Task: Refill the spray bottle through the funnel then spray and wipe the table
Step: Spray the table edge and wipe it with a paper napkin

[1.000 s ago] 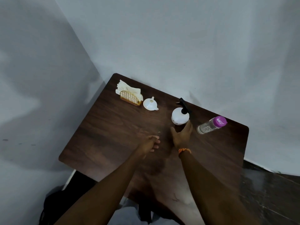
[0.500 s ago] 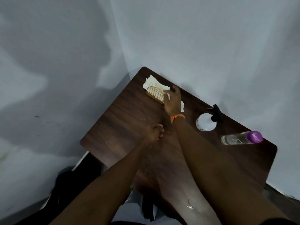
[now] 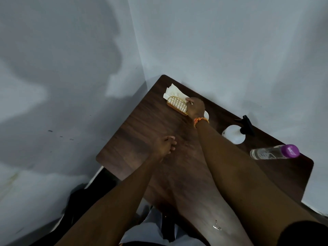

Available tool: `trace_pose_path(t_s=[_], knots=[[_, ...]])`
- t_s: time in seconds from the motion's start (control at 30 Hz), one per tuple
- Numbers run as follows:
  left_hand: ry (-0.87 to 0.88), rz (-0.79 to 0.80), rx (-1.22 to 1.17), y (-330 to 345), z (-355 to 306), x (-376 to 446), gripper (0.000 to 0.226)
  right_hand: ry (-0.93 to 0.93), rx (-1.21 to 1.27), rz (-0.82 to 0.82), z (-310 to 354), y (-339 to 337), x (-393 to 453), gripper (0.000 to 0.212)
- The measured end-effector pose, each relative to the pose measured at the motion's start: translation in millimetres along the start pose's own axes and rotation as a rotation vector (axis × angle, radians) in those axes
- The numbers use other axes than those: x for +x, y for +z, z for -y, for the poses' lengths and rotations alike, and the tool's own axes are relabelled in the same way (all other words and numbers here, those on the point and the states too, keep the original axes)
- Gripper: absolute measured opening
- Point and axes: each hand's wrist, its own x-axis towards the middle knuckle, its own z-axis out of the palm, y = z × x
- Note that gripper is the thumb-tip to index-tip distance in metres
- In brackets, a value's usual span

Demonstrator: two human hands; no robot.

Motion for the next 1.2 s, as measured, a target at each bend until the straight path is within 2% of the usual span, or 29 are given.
trace_pose_path(t_s=[0.17, 0.3, 0.37, 0.43, 0.53, 0.6, 0.7, 0.77, 0.83, 0.93, 1.03, 1.13, 1.2], knots=[[0.000, 0.019, 0.015, 2.4, 2.0, -7.9, 0.024, -0.046, 0.110, -0.170, 7.3, -11.2, -11.7, 0.027], [0.042, 0.007, -0.017, 6.4, -8.5, -15.2, 0.029, -0.066, 0.327, -0.206, 39.5, -54.7, -59.3, 0.024], [0.091, 0.050, -0.078, 12.0, -23.0, -20.9, 0.032, -0.057, 0.423, -0.194, 46.6, -80.5, -97.1, 0.020], [0.104, 0.205, -0.191, 19.5, -38.1, -28.9, 0.046, 0.027, 0.539, -0.193, 40.0, -97.4, -138.3, 0.016], [-0.009, 0.426, -0.425, 37.7, -45.3, -38.5, 0.063, 0.301, 0.761, -0.224, 7.1, -115.8, -199.1, 0.015], [-0.048, 0.454, -0.448, 47.3, -38.1, -43.2, 0.060, 0.423, 0.842, -0.230, -18.6, -120.8, -232.3, 0.015], [-0.039, 0.463, -0.319, 73.9, -10.8, -51.9, 0.042, 0.524, 0.841, -0.300, -66.0, -140.1, -278.0, 0.012], [-0.022, 0.453, -0.158, 95.6, 6.5, -65.2, 0.026, 0.564, 0.804, -0.369, -93.9, -158.2, -303.3, 0.010], [-0.039, 0.510, 0.005, 122.3, 21.7, -83.9, 0.012, 0.608, 0.772, -0.467, -123.4, -180.2, -328.0, 0.008], [-0.057, 0.627, 0.110, 156.2, 39.9, -111.7, 0.010, 0.625, 0.702, -0.532, -159.5, -204.5, -359.3, 0.008], [-0.046, 0.670, 0.212, 190.8, 61.0, -132.1, 0.014, 0.644, 0.632, -0.543, -194.4, -223.0, -392.1, 0.018], [0.044, 0.514, 0.445, 212.3, 86.9, -136.6, 0.025, 0.722, 0.582, -0.506, -223.9, -228.9, -425.9, 0.031], [0.222, 0.334, 0.654, 217.8, 101.8, -142.6, 0.034, 0.731, 0.412, -0.585, -236.9, -228.2, -447.5, 0.033]])
